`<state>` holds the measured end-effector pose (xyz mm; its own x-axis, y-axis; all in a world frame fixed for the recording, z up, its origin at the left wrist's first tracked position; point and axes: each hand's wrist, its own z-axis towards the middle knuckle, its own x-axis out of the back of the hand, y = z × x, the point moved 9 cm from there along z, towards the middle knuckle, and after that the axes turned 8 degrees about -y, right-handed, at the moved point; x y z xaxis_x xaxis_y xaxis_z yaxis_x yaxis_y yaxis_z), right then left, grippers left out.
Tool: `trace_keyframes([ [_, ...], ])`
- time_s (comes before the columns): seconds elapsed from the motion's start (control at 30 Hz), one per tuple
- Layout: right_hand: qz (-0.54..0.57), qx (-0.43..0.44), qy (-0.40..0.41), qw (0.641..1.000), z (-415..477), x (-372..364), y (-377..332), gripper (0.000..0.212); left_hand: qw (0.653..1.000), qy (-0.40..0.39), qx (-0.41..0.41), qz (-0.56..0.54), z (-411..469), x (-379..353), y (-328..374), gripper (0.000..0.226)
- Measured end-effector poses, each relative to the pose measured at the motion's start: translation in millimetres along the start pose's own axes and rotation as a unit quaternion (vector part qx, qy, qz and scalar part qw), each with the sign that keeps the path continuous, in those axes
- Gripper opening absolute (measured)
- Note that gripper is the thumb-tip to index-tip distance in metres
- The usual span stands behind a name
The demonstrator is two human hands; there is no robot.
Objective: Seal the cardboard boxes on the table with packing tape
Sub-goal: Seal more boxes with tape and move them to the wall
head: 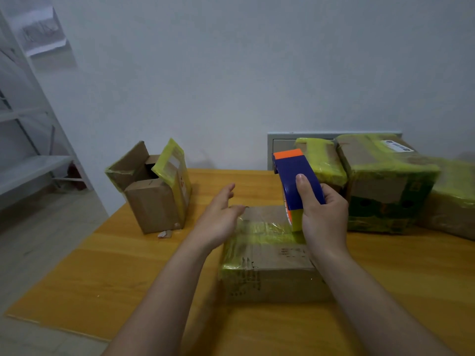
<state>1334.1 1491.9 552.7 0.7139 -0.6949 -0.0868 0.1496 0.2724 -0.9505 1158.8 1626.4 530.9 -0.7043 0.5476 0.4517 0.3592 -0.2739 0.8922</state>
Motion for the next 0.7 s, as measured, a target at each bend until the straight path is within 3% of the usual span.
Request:
trace_keyframes([
  [0.1, 0.000, 0.001, 0.002, 1.000, 0, 1, 0, 0.029, 1.000, -0.017, -0.016, -0.012, -8, -22, -1, 0.060],
  [0.3, 0.000, 0.004, 0.012, 1.000, -1, 1, -1, 0.026, 0.976, 0.010, -0.053, -0.212, -8, -20, -25, 0.059],
  [0.43, -0.004, 0.008, 0.011, 1.000, -2, 1, -3, 0.025, 0.938, -0.013, 0.045, -0.344, -27, -39, -64, 0.069],
  [0.5, -0.005, 0.008, 0.011, 1.000, -2, 1, -3, 0.024, 0.946, -0.040, 0.077, -0.312, -33, -39, -64, 0.082],
  [0.6, -0.003, 0.006, 0.010, 1.000, -3, 2, -4, 0.024, 0.971, 0.014, 0.053, -0.231, -27, -9, -48, 0.062],
  [0.7, -0.003, 0.006, 0.014, 1.000, -2, 2, -3, 0.025, 0.983, 0.025, -0.009, -0.181, -30, -1, -35, 0.060],
])
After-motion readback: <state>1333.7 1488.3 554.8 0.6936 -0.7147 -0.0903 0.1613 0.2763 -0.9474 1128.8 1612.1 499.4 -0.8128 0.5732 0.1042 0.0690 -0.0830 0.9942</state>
